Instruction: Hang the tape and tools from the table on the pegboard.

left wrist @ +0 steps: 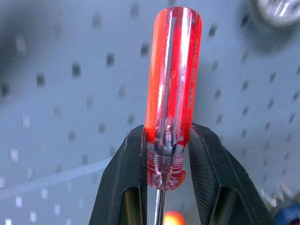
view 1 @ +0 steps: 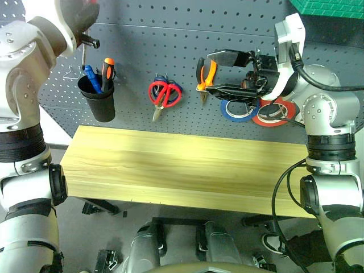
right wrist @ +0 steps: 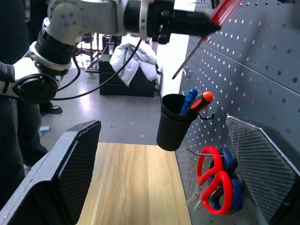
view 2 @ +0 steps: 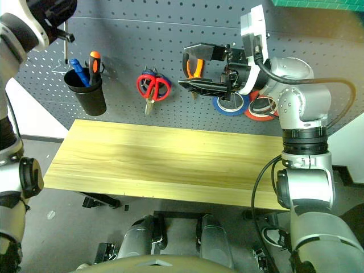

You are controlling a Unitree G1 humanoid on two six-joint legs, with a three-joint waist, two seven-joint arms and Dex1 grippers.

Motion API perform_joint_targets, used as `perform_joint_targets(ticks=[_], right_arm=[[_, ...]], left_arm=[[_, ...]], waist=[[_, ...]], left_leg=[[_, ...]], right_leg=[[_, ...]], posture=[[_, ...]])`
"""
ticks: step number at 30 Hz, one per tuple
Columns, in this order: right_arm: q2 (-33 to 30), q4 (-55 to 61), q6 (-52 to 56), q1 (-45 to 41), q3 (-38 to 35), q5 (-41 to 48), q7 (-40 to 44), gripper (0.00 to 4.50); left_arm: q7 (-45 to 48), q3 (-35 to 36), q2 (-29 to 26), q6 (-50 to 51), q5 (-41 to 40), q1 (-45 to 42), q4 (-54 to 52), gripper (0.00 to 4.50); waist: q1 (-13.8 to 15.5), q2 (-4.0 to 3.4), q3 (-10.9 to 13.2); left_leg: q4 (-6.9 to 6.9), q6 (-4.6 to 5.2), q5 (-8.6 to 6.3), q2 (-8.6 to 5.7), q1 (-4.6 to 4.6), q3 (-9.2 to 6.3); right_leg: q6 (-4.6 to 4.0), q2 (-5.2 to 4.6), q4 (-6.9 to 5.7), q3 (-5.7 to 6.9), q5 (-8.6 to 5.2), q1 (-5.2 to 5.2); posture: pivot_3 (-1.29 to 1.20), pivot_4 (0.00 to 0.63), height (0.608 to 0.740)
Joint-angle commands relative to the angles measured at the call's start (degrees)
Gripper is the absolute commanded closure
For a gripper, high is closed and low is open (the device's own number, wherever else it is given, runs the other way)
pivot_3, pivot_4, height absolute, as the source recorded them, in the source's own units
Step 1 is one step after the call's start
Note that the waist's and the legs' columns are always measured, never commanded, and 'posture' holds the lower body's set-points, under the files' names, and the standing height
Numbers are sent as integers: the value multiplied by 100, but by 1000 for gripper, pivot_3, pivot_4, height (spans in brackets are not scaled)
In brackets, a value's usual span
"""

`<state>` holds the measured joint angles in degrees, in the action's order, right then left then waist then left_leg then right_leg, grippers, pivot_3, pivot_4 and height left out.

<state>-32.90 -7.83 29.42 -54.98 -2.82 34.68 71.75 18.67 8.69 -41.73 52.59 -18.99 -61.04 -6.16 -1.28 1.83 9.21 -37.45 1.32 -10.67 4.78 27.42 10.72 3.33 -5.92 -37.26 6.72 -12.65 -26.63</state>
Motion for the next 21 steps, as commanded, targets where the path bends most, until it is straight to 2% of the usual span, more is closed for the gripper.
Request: perform_joint_targets(ticks=[1, 13, 21], right_arm=[[42, 250, -35, -84, -236, 151, -200, 0], [-25, 534, 159, 13, -188, 220, -471, 0], [-102, 623, 169, 93, -167, 171, -465, 0]], left_arm=[[100, 29, -41, -717, 258, 96, 70, 3630], [75, 358, 319, -2224, 529, 1118, 540, 3630], [95, 444, 393, -2394, 532, 1654, 284, 3630]], waist=[[-16, -6, -19], [-124, -18, -85], [-122, -18, -86]], left_leg=[[-2, 0, 0, 0, -1, 0], [-24, 3, 1, 7, -2, -4], [-44, 8, -3, 11, -2, -6]], right_leg=[[0, 0, -2, 0, 0, 0], [0, 4, -12, 0, -1, 8], [1, 4, -22, 0, -1, 13]], posture=[[-19, 29, 730], [-24, 45, 730], [-34, 59, 730]])
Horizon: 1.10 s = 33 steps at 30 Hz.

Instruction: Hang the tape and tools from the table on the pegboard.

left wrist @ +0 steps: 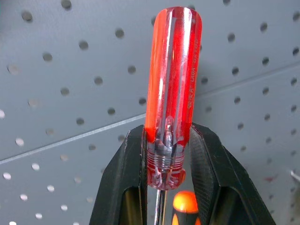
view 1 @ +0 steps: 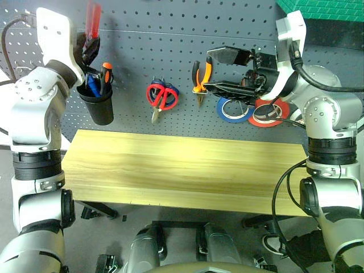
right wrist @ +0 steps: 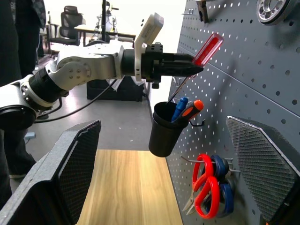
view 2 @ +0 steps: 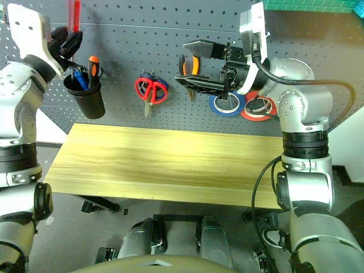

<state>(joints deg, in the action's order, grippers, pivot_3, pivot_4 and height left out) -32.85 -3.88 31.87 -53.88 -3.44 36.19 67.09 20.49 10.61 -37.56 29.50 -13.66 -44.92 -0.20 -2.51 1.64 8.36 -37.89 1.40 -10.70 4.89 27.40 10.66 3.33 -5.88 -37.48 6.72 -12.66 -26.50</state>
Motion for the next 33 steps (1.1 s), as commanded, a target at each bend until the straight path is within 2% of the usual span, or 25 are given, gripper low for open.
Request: perform_joint_targets(ticks=[1, 10, 12, 14, 18, 21, 26, 29, 33], right_arm=[[-116, 237, -71, -13, -109, 23, 2, 0], [-165, 204, -144, 10, -58, -79, 67, 0], [-169, 192, -134, 7, -57, -97, 80, 0], [-184, 182, -107, 7, -52, -105, 94, 0], [-265, 132, -23, 73, -36, -116, 152, 0], [-377, 113, 62, 284, 36, -105, 346, 0], [-433, 173, 293, 537, 134, -44, 500, 0], [-462, 158, 331, 710, 231, -70, 641, 0], [-538, 12, 250, 890, 311, -160, 881, 0]], left_arm=[[-122, 275, -23, -116, 27, 117, -324, 3630], [-373, 527, 69, -318, 65, 364, -297, 549], [-397, 634, 109, -299, -25, 423, -337, 29], [-316, 695, 86, -274, -98, 548, -448, 29], [254, 984, 12, -6, -733, 1028, -1034, 29], [878, 1343, -269, -109, -1056, 1725, -1356, 29], [2443, 2196, -384, -294, -2294, 3162, -1820, 29], [3176, 2281, -499, -552, -2364, 3930, -1699, 29], [3968, 2157, -459, -1053, -2386, 4540, -1509, 29]], waist=[[0, 0, 0], [3, 0, 0], [1, 0, 0], [2, -1, -1], [1, -1, -1], [5, 0, -3], [7, -8, -7], [30, -9, -8], [146, -11, -9]], left_leg=[[-2, 0, 0, 1, 0, -1], [-8, 3, -2, 1, 0, -2], [-9, 3, -2, 1, 0, -2], [-9, 3, -2, 2, -1, -2], [-10, 3, -2, 2, -1, -2], [-10, 3, -3, 3, -2, -2], [-5, 2, -4, 6, -7, -1], [-5, 0, -6, 7, -9, -2], [-6, 1, -25, 5, -10, 1]], right_leg=[[0, 0, -2, 0, 0, 0], [0, 0, -7, 0, 0, 2], [0, 0, -7, 0, 0, 2], [0, 0, -9, 0, 0, 2], [0, 0, -10, 0, -1, 2], [0, 0, -9, 0, -1, 3], [-2, 0, -8, -1, -2, 3], [-4, 0, -7, 0, -3, 5], [-5, -5, 0, -1, -2, 7]], posture=[[-35, 61, 730], [-27, 66, 730], [-25, 66, 730], [-21, 66, 730], [-9, 67, 730], [9, 71, 730], [36, 80, 730], [53, 84, 730], [64, 86, 730]])
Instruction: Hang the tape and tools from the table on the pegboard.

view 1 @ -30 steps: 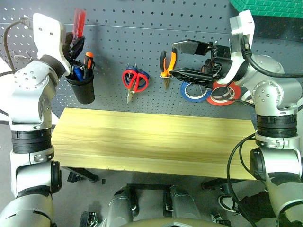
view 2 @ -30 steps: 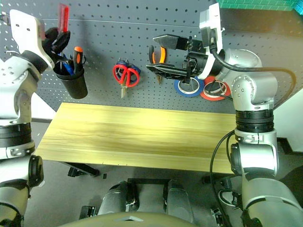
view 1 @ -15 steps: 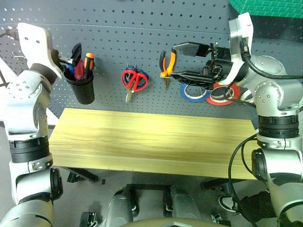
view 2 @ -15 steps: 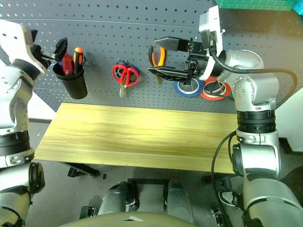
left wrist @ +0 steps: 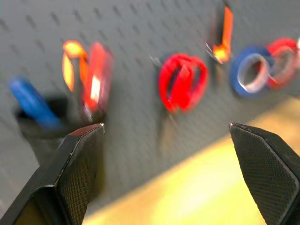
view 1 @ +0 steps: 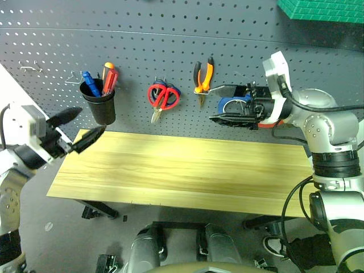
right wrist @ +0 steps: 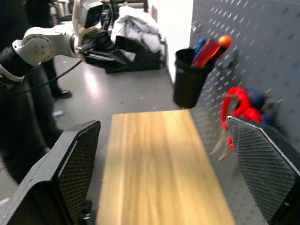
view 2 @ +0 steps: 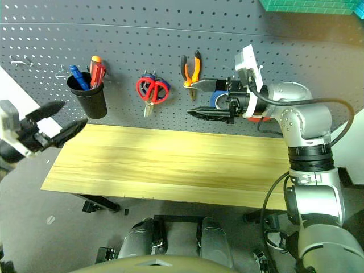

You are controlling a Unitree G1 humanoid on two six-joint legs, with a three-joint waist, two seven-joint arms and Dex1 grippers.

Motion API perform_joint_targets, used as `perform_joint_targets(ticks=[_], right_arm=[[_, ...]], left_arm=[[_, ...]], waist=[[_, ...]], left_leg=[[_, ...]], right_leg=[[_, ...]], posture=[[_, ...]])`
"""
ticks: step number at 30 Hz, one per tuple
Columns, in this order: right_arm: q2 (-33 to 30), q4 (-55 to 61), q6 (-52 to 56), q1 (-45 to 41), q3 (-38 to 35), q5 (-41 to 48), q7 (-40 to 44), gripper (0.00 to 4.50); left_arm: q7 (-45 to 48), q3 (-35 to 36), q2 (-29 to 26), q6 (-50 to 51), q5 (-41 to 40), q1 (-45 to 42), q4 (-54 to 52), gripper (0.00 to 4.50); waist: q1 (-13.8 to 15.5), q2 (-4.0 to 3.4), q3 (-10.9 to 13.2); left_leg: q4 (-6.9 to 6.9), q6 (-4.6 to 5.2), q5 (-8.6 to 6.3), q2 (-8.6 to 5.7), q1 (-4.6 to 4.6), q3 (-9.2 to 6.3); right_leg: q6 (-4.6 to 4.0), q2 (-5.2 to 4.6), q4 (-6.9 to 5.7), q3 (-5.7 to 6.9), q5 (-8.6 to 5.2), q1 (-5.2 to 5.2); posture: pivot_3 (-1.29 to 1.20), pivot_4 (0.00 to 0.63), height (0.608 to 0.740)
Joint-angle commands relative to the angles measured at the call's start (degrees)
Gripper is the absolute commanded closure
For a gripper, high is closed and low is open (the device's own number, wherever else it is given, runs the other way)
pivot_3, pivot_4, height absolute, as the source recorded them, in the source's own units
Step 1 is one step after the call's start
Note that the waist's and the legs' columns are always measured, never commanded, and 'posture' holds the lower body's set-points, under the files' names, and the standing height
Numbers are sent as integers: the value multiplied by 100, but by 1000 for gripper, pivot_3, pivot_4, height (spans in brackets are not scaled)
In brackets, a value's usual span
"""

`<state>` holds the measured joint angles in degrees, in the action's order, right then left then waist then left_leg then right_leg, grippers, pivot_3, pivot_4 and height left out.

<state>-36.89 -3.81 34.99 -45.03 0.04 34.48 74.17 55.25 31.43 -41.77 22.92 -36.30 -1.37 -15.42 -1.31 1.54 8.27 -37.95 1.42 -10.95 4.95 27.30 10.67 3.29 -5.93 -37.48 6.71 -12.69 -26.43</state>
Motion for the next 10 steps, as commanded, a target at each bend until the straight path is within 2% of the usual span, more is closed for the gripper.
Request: perform_joint_targets(ticks=[1, 6, 10], right_arm=[[-167, -37, -51, 27, -37, 13, 237, 0], [-486, -181, -59, 246, 172, -171, 634, 0], [-516, -419, -274, 379, 229, -389, 672, 0]], left_arm=[[701, 35, -25, -614, -68, 283, 109, 29], [1429, -129, -112, -1109, -22, 479, 569, 29], [1637, -246, -170, -1344, 24, 278, 948, 29]], waist=[[53, -1, -1], [90, -2, -6], [71, -5, -8]], left_leg=[[0, 1, -2, 0, 0, 0], [0, 9, -9, -1, 2, -1], [1, 10, -12, 1, 2, -5]], right_leg=[[0, -1, 4, -1, 0, 0], [-1, -7, 16, 0, 0, 0], [-1, -6, 17, 0, 0, -2]], posture=[[67, 86, 730], [77, 84, 730], [76, 80, 730]])
